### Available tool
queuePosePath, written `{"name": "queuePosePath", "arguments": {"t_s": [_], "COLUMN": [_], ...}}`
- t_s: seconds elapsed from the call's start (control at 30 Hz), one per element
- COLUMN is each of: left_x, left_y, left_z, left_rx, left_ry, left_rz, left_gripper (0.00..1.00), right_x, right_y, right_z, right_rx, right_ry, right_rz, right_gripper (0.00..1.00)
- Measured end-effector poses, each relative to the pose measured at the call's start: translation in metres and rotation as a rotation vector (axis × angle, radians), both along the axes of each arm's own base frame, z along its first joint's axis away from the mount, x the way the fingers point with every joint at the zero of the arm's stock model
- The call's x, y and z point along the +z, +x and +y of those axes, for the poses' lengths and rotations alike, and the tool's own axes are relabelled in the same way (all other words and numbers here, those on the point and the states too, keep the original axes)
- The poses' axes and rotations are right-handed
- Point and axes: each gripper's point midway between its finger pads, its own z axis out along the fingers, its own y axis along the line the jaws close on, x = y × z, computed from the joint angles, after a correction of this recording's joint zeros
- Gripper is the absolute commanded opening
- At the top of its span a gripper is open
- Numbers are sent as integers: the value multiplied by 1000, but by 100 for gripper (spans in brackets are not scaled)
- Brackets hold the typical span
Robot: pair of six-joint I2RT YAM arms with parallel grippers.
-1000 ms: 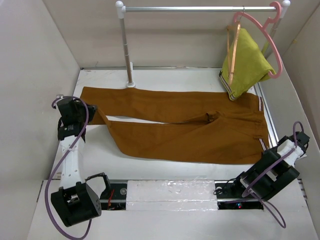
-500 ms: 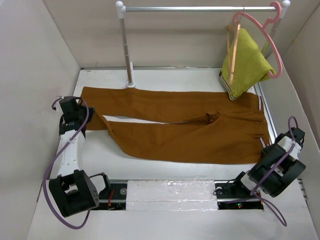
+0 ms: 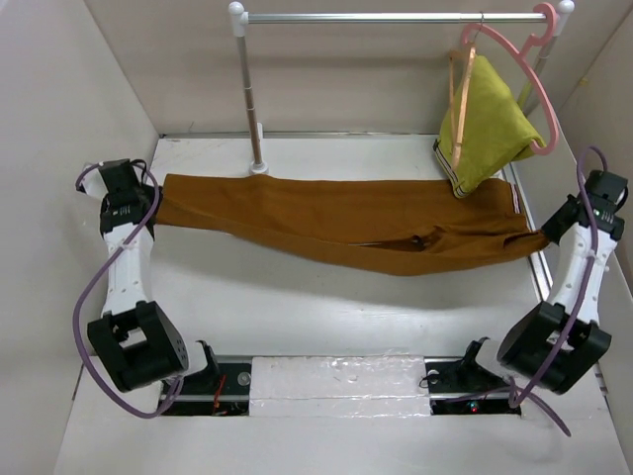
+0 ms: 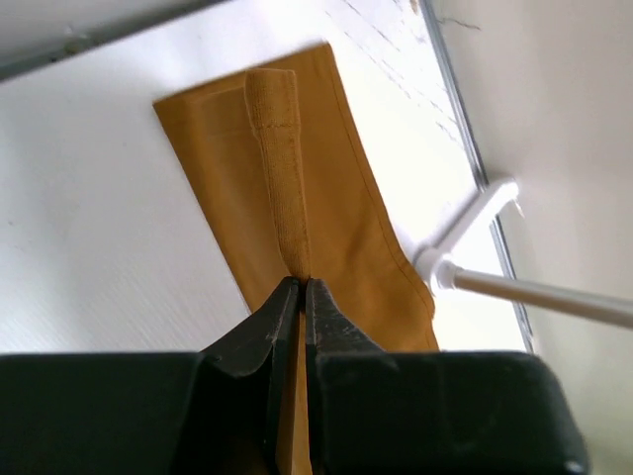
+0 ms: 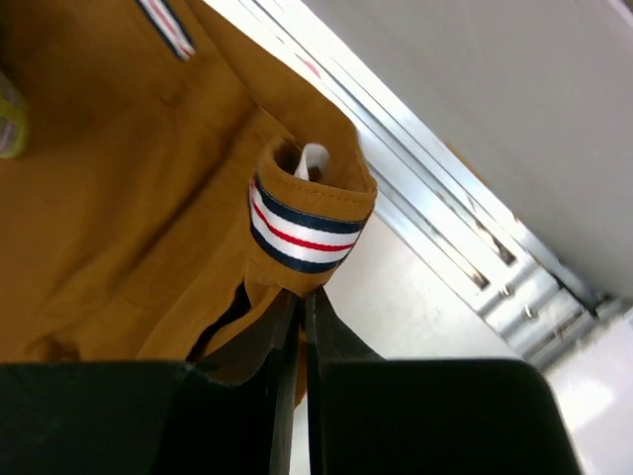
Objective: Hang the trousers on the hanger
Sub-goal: Fold the trousers at the center of the board.
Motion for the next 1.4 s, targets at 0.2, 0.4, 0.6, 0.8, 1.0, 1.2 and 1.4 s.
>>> {"name": "queuePosePath", "arguments": {"t_s": [0.2,0.4,0.6,0.8,1.0,1.2,1.4], "left_x": [-9,-12,-32,-68,-97,-89,-98], "left_y": [12,54,117,179,198,207,130], "left_z": [19,33,43,35,18,12,0], "left_rx": [54,61,12,-36,-75,-101,-125], "left_ry": [62,144,224,295,336,334,284], "left_rz": [67,122,242,318,364,318,381], "left_gripper": [0,0,0,0,52,88,76], "right_x": [4,-14,-41,-65,-61,-43,-58], "right_y": [70,155,214,254,279,294,262], "right_z": [1,1,-3,-2,-6,-11,-5], "right_rx": [97,178,221,236,197,209,239], "right_ry": [4,40,94,108,64,65,150], "right_rz": [-27,-75,-120,-156,-233,-329,-320], "right_gripper": [0,0,0,0,54,78,72]}}
